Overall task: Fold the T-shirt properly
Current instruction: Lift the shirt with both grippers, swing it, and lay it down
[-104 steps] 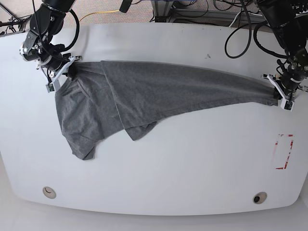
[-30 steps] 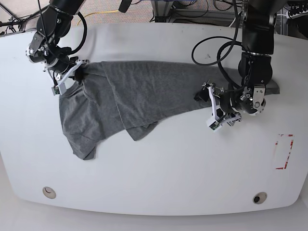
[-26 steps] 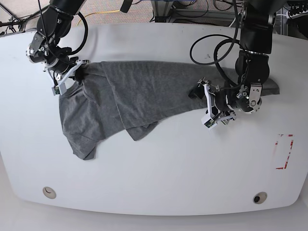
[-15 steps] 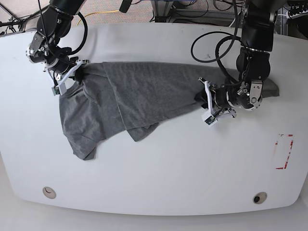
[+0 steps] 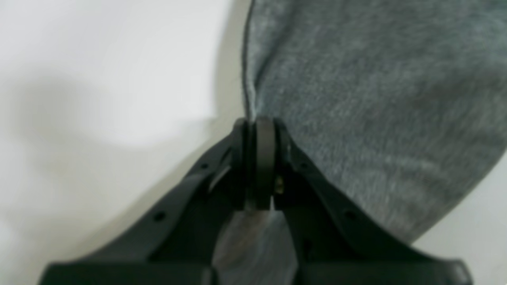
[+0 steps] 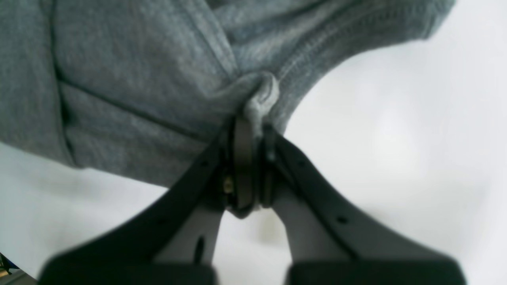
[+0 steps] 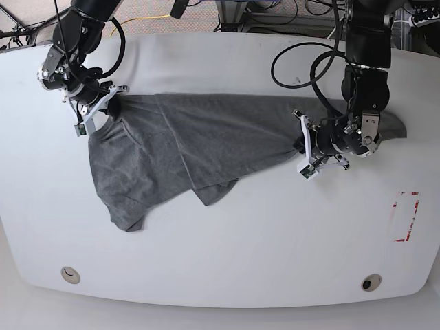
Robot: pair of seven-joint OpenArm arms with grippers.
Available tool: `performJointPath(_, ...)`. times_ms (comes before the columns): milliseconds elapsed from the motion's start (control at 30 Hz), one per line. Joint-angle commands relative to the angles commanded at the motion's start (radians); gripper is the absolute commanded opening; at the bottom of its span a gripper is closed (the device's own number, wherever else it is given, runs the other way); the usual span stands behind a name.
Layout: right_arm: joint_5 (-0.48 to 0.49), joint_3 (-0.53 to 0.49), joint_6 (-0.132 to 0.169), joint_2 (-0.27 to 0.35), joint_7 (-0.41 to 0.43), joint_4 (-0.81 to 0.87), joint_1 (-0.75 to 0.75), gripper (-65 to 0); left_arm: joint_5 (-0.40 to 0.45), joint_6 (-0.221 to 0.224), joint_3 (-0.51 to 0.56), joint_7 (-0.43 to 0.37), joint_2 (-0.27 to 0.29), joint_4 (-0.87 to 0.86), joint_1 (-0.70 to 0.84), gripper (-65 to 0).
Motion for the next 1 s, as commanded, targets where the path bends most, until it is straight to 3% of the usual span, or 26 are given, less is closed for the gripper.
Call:
performJointPath(167,-0.003,-0.003,0.0,0.002,-0.006,0.0,0.04,-65.0,0.003,0.0,-0.083,0.0,0.0,0.137,0.015,-65.0)
performJointPath(367,-0.009,-0.006,0.0,0.009,-0.008,0.0,0.133,-65.0,0.003,0.0,-0.11,0.0,-0.002,0.249,0.02,-65.0)
performJointPath(533,-0.009,-0.061,0.0,0.069,-0.008,-0.005,0.249,-65.0,0.0,0.0,-0.152,0.0,-0.002,0.336,0.002,-65.0)
performJointPath(800,-0.009,-0.164,0.0,0.152,-0.011,-0.006,0.448,-65.0,-0.002,0.0,-0.258,0.152,0.002,0.384,-0.184,-65.0)
performJointPath(1000,-0.009,-0.232,0.0,0.199,-0.072,-0.008,0.631,-65.0,0.003,0.0,-0.31,0.16,0.0,0.379,-0.354,-65.0)
